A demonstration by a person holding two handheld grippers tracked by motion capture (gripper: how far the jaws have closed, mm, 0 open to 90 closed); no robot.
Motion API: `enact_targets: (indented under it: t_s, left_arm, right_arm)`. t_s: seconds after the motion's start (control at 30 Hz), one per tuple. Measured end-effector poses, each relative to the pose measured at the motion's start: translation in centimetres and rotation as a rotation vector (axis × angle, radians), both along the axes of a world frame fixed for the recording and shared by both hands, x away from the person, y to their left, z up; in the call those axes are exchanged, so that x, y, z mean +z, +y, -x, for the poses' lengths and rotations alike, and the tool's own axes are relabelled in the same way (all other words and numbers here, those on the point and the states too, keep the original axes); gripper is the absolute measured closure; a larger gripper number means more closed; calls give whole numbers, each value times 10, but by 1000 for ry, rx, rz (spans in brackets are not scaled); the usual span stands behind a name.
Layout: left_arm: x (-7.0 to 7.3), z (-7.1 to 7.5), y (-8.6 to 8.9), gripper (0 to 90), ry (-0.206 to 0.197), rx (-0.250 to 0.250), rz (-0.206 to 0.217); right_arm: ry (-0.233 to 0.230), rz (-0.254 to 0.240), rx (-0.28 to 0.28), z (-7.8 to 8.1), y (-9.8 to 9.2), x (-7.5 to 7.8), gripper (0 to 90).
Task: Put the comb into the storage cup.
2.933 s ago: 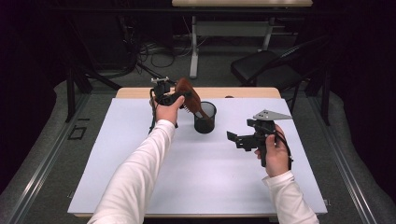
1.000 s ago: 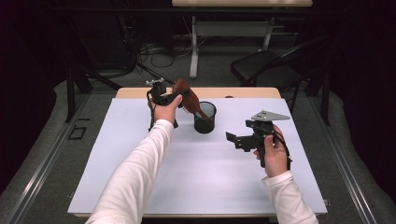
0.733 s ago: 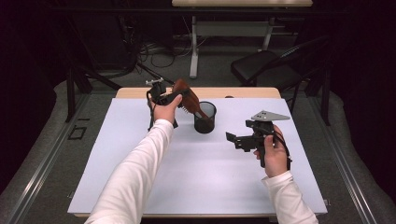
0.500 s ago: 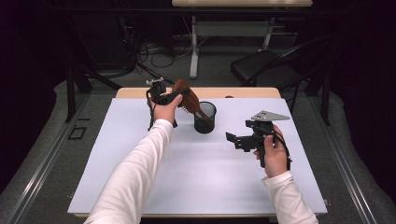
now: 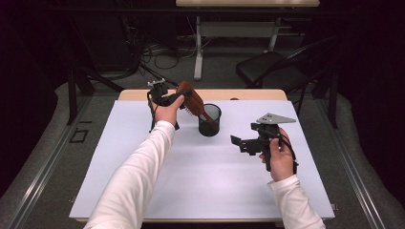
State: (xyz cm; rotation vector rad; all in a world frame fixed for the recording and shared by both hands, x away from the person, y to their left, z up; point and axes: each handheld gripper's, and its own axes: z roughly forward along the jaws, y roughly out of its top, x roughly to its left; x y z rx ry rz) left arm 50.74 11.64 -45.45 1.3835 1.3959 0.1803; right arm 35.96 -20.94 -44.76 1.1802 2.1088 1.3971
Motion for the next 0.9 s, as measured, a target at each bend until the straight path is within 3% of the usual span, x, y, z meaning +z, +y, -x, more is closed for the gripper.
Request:
enact_targets:
  t_s: [0.23, 0.43, 0.67, 0.9]
  left_arm:
    - [3, 2, 3, 116, 3, 11, 10]
    - [7, 3, 5, 33, -15, -24, 8]
    - [10, 4, 6, 4, -5, -31, -29]
    - [14, 7, 6, 4, -46, -59, -68]
  right_arm:
    - [-1, 1, -2, 0, 0, 0, 37]
    - [-1, 0, -5, 0, 0, 0, 37]
    - [-1, 3, -2, 0, 0, 0, 37]
    - [-1, 4, -4, 0, 0, 0, 37]
